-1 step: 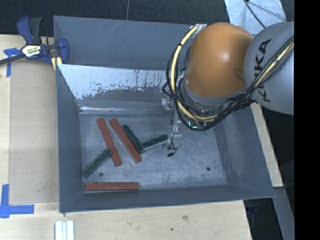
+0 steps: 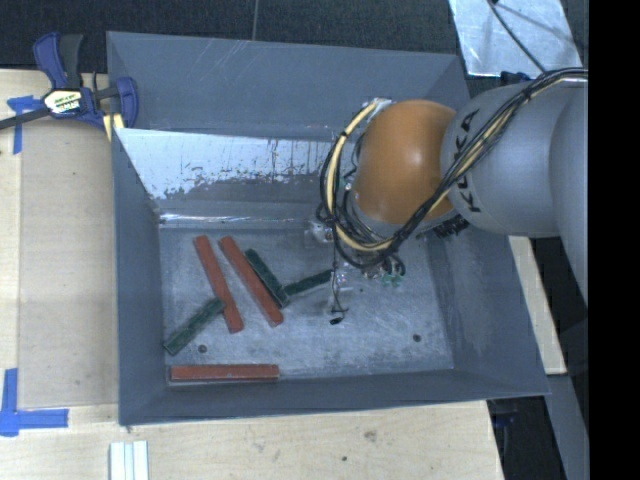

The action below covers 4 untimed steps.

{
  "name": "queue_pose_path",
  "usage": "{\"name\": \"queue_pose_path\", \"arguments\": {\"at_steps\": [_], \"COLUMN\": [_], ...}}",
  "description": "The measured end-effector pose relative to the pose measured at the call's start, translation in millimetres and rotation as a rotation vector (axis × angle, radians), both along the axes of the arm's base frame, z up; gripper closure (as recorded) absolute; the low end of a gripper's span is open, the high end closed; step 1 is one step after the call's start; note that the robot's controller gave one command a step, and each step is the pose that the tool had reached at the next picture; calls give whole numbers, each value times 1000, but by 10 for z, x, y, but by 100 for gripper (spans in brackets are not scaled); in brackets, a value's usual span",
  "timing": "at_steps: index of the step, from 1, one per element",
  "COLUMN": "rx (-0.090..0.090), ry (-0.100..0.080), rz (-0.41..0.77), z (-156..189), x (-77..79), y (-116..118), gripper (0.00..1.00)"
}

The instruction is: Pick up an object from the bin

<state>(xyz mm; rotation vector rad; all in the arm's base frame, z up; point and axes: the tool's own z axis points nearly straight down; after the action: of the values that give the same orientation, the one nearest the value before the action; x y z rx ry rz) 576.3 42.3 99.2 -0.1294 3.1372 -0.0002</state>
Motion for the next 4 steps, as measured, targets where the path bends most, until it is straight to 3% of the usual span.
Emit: {"name": "queue_pose_path", "arguments": {"at_steps": [1, 2, 3, 4], "rx": [0, 1, 0, 1], "ry": [2, -2, 0, -1], "rz": [74, 71, 71, 70], "z": [-303, -283, -289, -288], "x": [-54, -42, -47, -44], "y": [-19, -19, -22, -21], "gripper": [0, 100, 0, 100]}}
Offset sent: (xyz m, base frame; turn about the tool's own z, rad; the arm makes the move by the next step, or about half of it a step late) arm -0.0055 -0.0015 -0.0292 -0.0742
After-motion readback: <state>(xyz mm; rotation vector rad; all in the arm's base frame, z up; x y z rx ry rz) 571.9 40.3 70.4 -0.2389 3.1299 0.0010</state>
